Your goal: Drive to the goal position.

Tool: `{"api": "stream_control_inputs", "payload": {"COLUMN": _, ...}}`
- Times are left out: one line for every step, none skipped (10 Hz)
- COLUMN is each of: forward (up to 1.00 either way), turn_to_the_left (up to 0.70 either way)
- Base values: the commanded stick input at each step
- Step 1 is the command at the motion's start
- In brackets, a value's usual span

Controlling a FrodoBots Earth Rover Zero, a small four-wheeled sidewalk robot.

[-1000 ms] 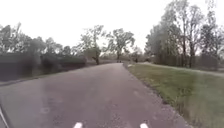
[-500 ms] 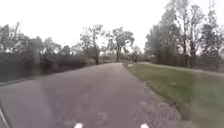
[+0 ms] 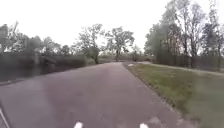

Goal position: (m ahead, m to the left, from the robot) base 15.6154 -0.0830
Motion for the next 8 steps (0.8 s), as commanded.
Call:
{"api": "stream_control_inputs", "payload": {"forward": 1.00, "turn_to_the_left": 0.00}}
{"api": "stream_control_inputs", "payload": {"forward": 1.00, "turn_to_the_left": 0.00}}
{"api": "stream_control_inputs", "payload": {"forward": 1.00, "turn_to_the_left": 0.00}}
{"api": "stream_control_inputs", "payload": {"forward": 1.00, "turn_to_the_left": 0.00}}
{"api": "stream_control_inputs", "payload": {"forward": 1.00, "turn_to_the_left": 0.00}}
{"api": "stream_control_inputs", "payload": {"forward": 1.00, "turn_to_the_left": 0.00}}
{"api": "stream_control_inputs", "payload": {"forward": 1.00, "turn_to_the_left": 0.23}}
{"api": "stream_control_inputs", "payload": {"forward": 1.00, "turn_to_the_left": 0.34}}
